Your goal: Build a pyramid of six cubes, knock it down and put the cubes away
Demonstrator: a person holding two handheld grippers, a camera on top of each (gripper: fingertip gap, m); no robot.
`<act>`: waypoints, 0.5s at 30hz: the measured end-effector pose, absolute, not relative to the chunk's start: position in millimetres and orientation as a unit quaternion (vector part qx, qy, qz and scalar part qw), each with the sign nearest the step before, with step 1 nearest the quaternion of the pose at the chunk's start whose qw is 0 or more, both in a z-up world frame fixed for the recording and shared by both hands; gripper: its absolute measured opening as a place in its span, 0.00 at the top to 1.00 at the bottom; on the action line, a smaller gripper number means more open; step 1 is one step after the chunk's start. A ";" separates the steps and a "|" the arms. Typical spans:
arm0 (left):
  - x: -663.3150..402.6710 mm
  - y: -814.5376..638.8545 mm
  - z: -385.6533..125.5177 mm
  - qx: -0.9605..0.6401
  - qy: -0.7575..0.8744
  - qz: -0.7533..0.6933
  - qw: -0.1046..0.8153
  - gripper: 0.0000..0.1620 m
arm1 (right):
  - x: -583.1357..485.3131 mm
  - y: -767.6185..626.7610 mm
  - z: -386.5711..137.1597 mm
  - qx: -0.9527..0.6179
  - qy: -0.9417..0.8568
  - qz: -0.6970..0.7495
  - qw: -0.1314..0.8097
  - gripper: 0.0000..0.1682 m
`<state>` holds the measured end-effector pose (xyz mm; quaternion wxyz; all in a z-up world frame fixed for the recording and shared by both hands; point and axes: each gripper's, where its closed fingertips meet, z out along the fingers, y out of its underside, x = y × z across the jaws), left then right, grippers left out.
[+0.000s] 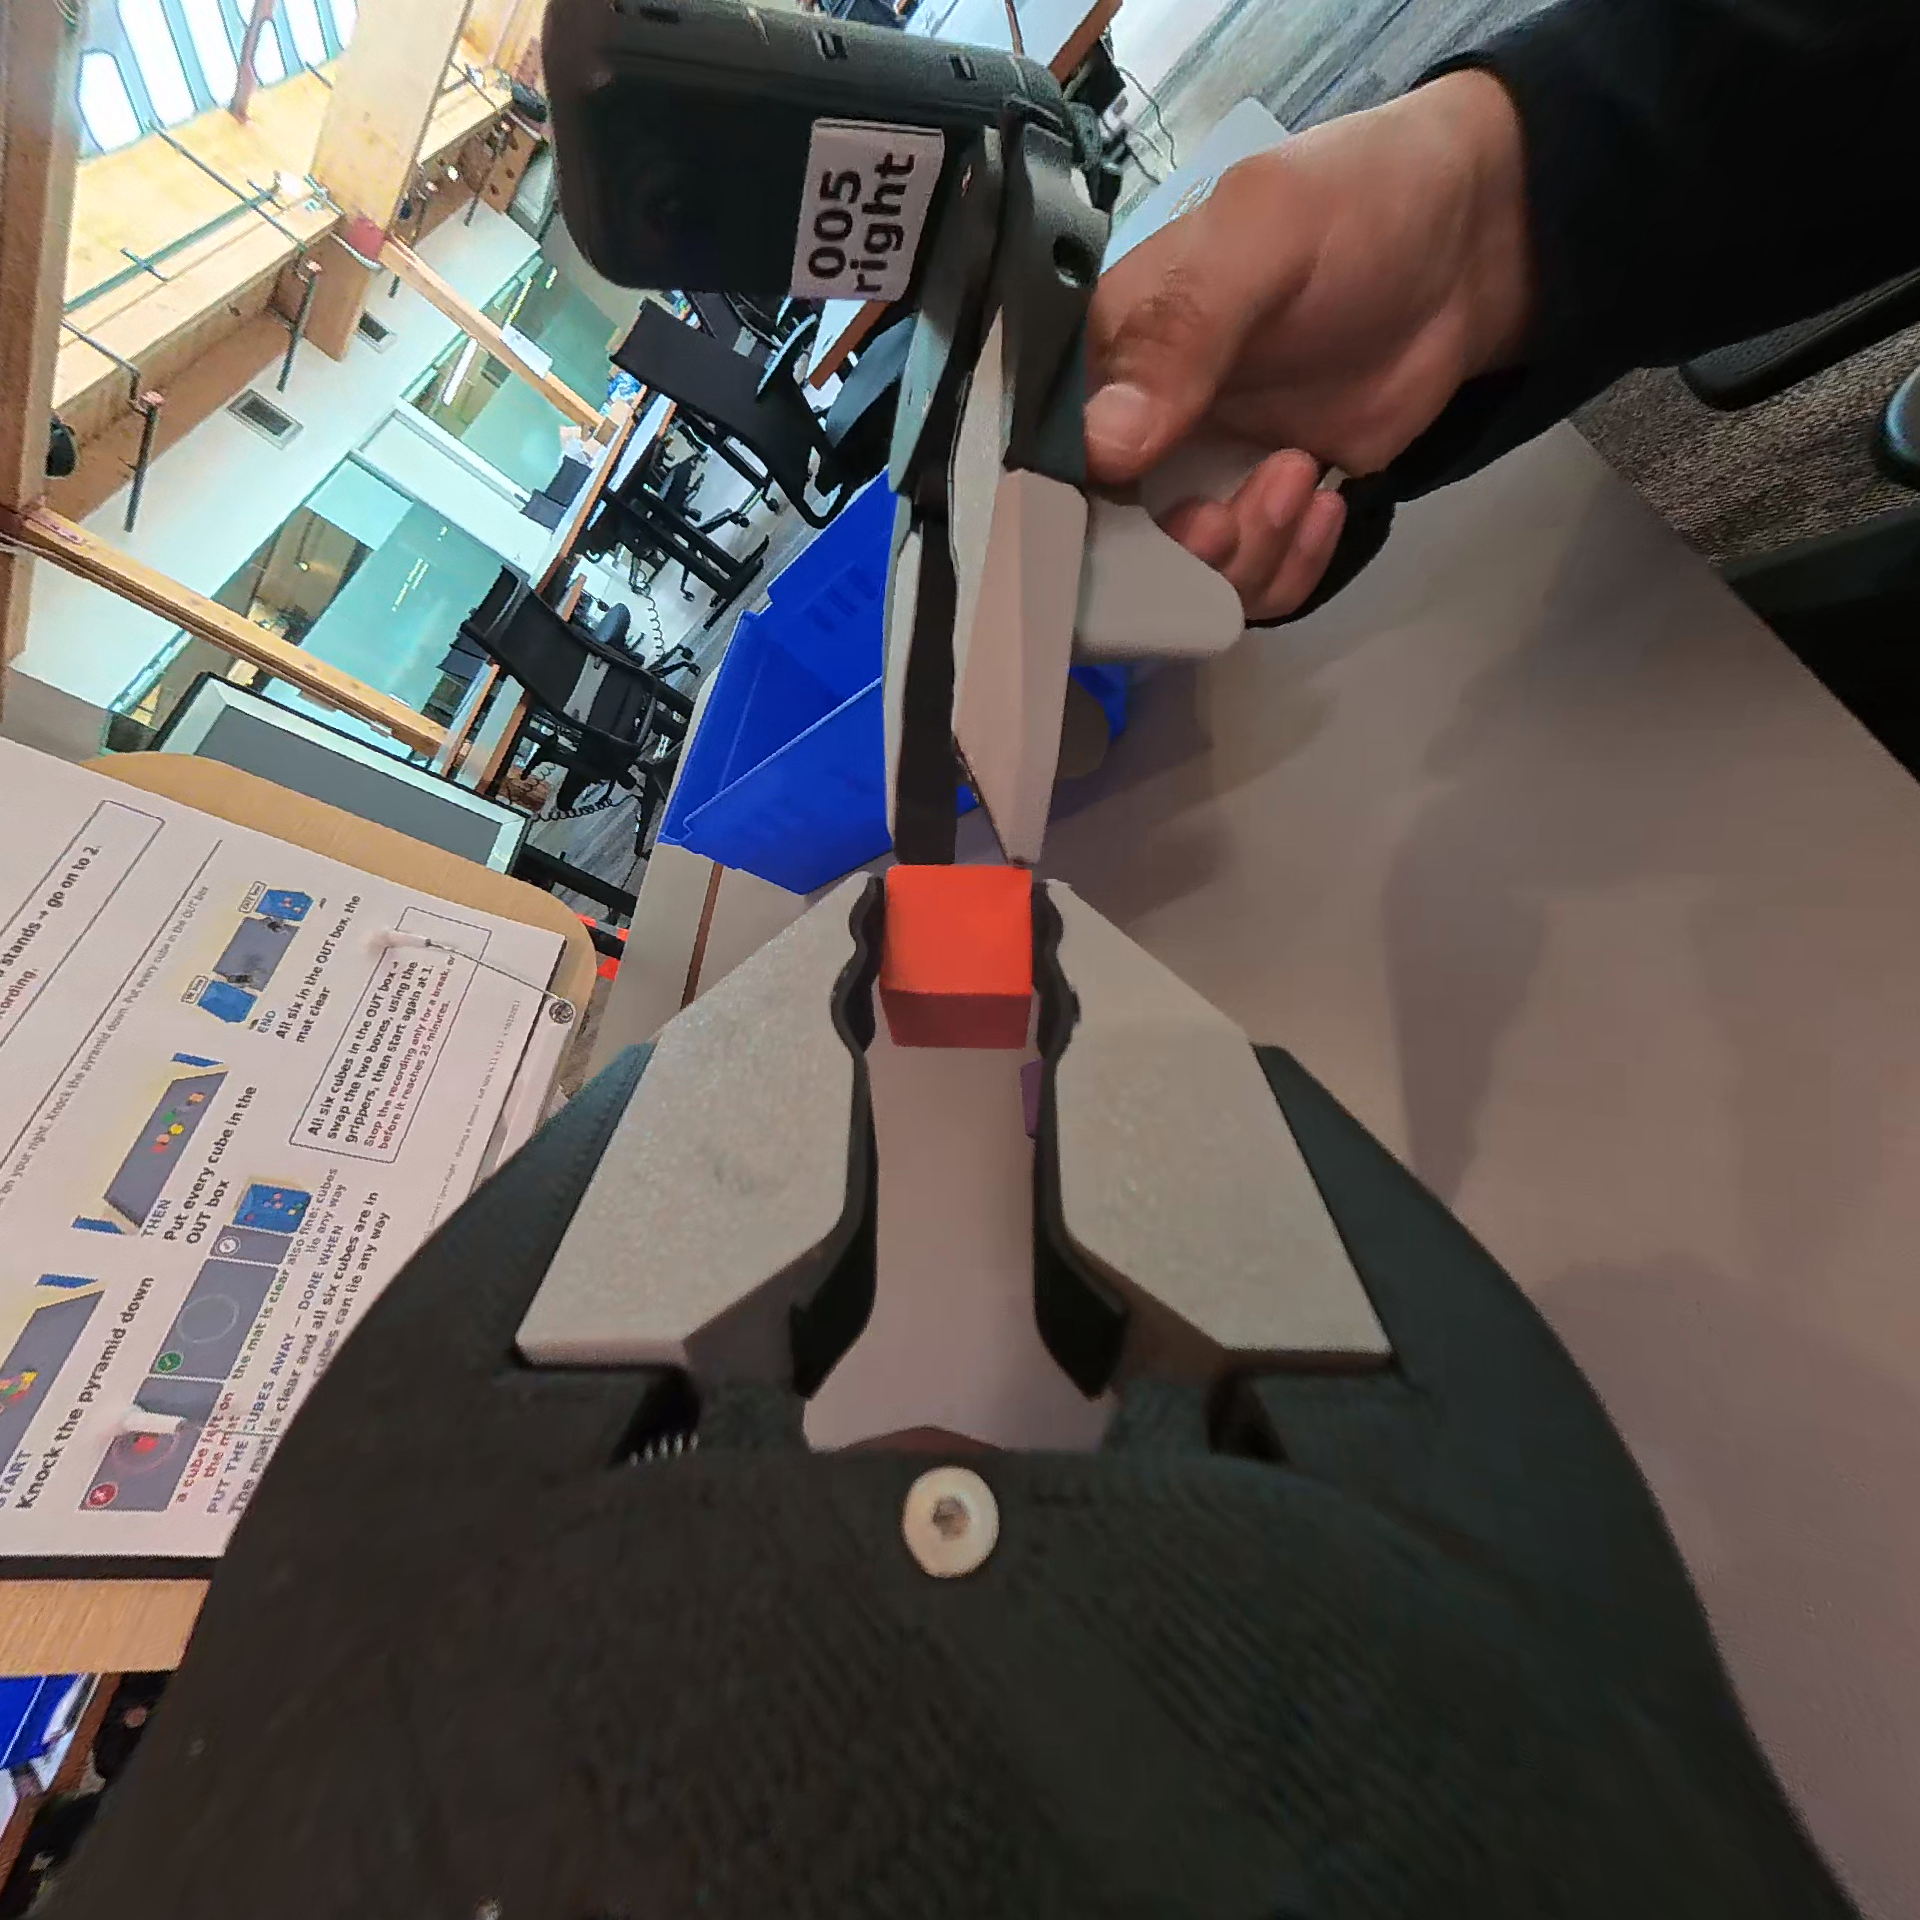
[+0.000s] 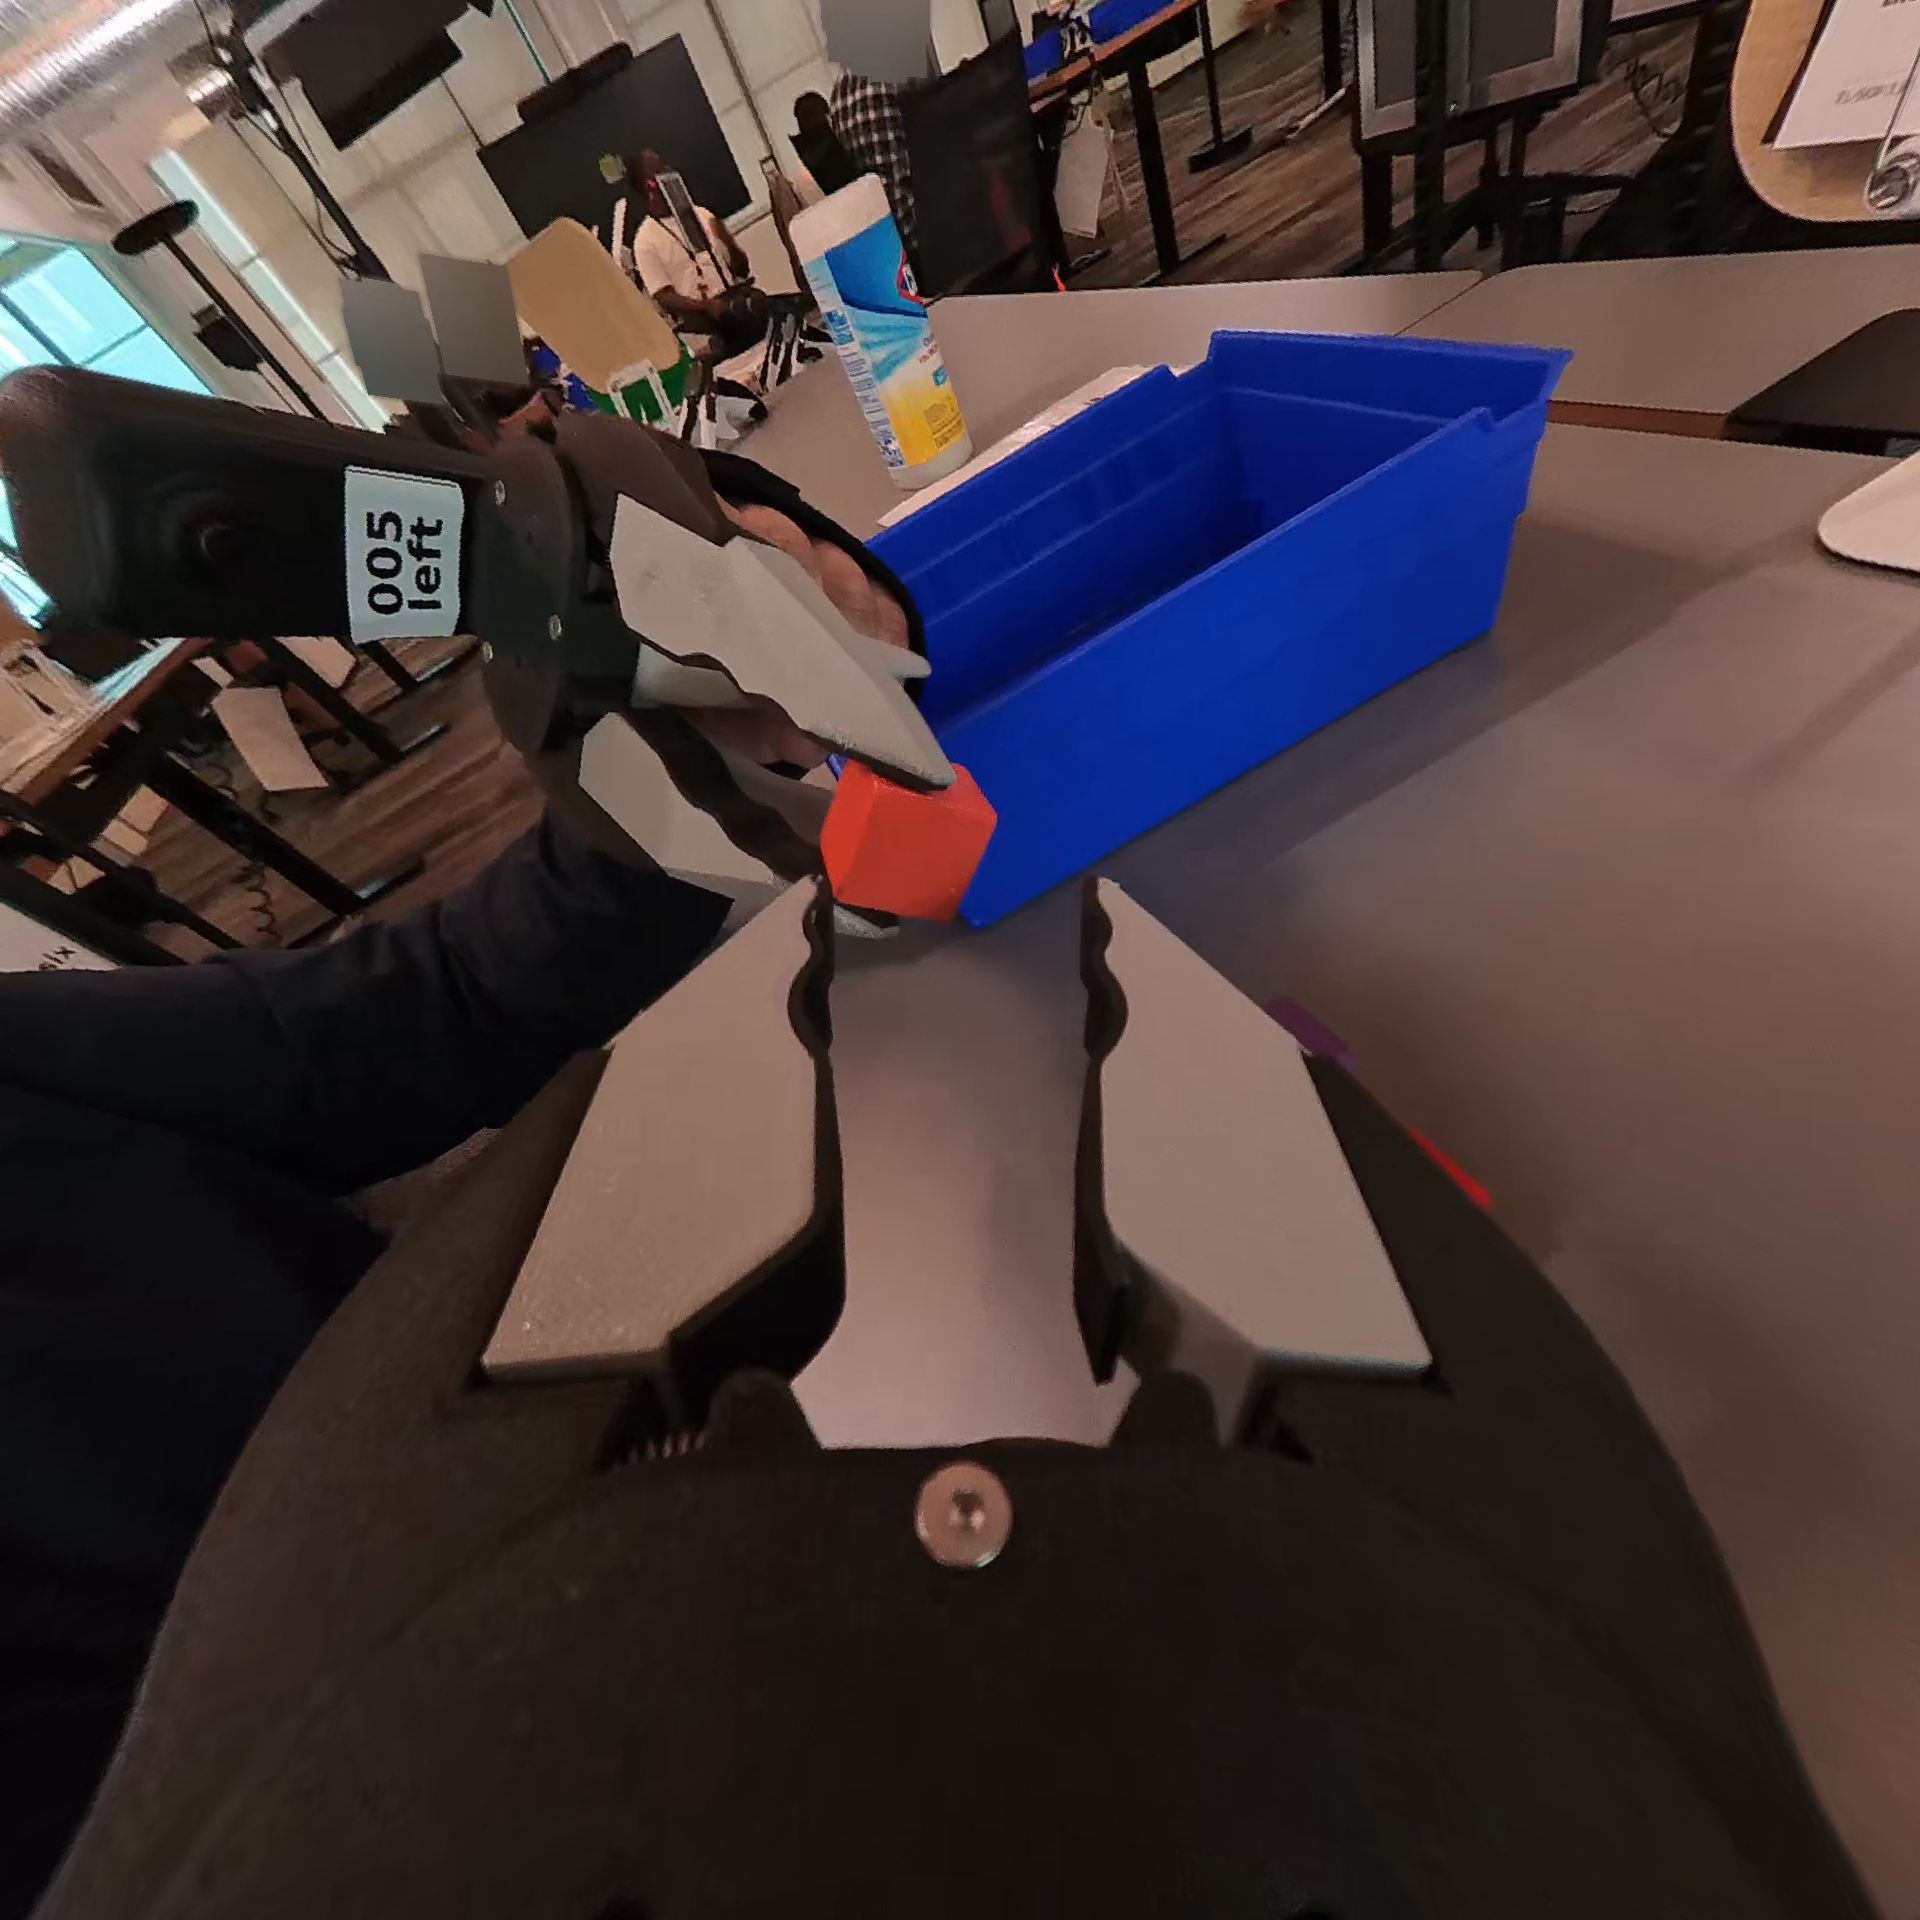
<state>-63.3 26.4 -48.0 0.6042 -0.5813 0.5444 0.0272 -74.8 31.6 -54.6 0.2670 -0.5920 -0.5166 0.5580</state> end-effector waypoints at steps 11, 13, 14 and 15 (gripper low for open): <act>-54.8 26.0 -48.3 -0.569 0.548 0.034 0.612 0.84 | -82.1 19.4 -47.0 -0.574 -0.486 0.623 0.213 0.81; -55.0 26.9 -47.8 -0.569 0.546 0.038 0.614 0.84 | -83.1 22.2 -46.6 -0.576 -0.480 0.627 0.213 0.84; -55.5 27.6 -47.6 -0.570 0.544 0.040 0.614 0.84 | -83.5 22.6 -46.5 -0.576 -0.476 0.631 0.208 0.84; -55.7 28.3 -46.6 -0.570 0.542 0.043 0.617 0.84 | -83.8 23.0 -45.9 -0.575 -0.470 0.638 0.203 0.84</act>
